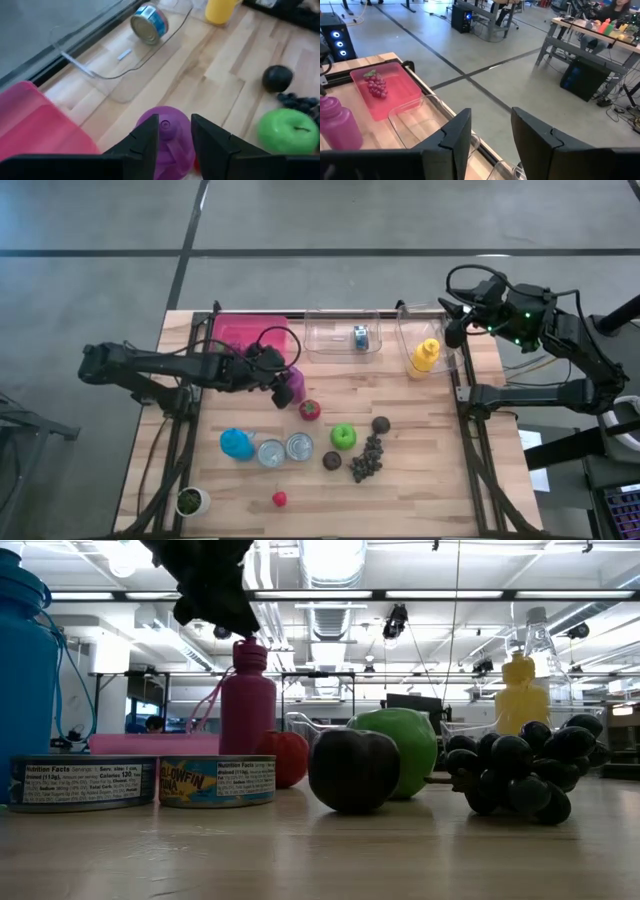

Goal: Pick & Place Food Item
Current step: Put the purple water bottle into the right transparent bin

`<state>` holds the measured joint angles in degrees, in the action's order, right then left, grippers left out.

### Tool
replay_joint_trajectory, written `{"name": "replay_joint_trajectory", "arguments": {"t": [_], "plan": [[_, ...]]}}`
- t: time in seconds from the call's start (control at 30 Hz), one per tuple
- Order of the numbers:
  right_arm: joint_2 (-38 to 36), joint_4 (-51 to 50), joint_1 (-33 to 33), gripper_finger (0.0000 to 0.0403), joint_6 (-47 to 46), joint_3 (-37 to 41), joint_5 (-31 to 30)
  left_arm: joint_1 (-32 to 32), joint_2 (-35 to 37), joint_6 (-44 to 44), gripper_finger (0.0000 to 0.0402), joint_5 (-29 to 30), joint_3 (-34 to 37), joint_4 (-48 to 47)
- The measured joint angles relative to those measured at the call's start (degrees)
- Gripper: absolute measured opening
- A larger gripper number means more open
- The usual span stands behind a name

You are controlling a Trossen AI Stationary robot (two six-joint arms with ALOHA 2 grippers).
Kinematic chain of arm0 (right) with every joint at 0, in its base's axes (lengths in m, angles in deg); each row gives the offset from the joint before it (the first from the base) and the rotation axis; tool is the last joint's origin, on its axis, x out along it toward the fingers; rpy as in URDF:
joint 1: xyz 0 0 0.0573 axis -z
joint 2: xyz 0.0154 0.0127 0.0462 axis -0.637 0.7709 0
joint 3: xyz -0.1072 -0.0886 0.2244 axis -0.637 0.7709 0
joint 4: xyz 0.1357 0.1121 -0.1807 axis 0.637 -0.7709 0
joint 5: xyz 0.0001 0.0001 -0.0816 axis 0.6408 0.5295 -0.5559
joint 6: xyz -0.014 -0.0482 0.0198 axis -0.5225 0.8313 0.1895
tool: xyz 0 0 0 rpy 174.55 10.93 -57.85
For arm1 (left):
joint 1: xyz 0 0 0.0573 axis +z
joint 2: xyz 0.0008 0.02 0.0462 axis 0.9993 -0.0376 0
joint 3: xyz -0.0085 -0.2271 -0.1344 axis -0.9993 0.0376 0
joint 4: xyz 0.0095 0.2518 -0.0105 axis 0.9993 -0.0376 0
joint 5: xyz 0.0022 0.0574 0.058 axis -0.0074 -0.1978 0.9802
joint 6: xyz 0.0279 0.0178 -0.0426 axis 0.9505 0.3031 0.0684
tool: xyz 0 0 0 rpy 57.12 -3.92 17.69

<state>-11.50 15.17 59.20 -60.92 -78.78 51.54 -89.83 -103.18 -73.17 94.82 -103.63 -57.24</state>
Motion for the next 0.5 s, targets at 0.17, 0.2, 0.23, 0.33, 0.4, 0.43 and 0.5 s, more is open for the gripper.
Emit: {"name": "replay_joint_trajectory", "arguments": {"t": [0.17,0.2,0.23,0.33,0.4,0.43,0.5], "plan": [[0.00,0.00,-0.01,0.0126,-0.06,0.00,0.00,0.11,0.16,0.00,0.0120,0.71,2.46,4.70],[0.00,-0.02,0.00,0.0125,-0.05,0.00,0.00,0.11,0.19,0.02,0.0120,0.88,2.70,5.17],[0.00,-0.02,0.00,0.0123,-0.06,0.00,0.00,0.11,0.19,0.20,0.0120,0.93,2.74,5.28],[0.00,-0.02,-0.02,0.0123,-0.05,0.00,0.00,0.09,0.19,1.66,0.0120,0.93,2.37,4.95],[0.00,-0.02,-0.02,0.0125,-0.05,0.00,0.00,0.11,0.19,2.46,0.0120,0.81,1.80,4.48],[0.00,-0.02,-0.02,0.0127,-0.05,0.00,0.00,0.09,0.19,3.06,0.0120,0.62,1.43,4.27],[0.00,-0.02,0.00,0.0130,-0.05,0.00,0.00,0.09,0.19,4.33,0.0120,0.61,0.39,3.95]]}}
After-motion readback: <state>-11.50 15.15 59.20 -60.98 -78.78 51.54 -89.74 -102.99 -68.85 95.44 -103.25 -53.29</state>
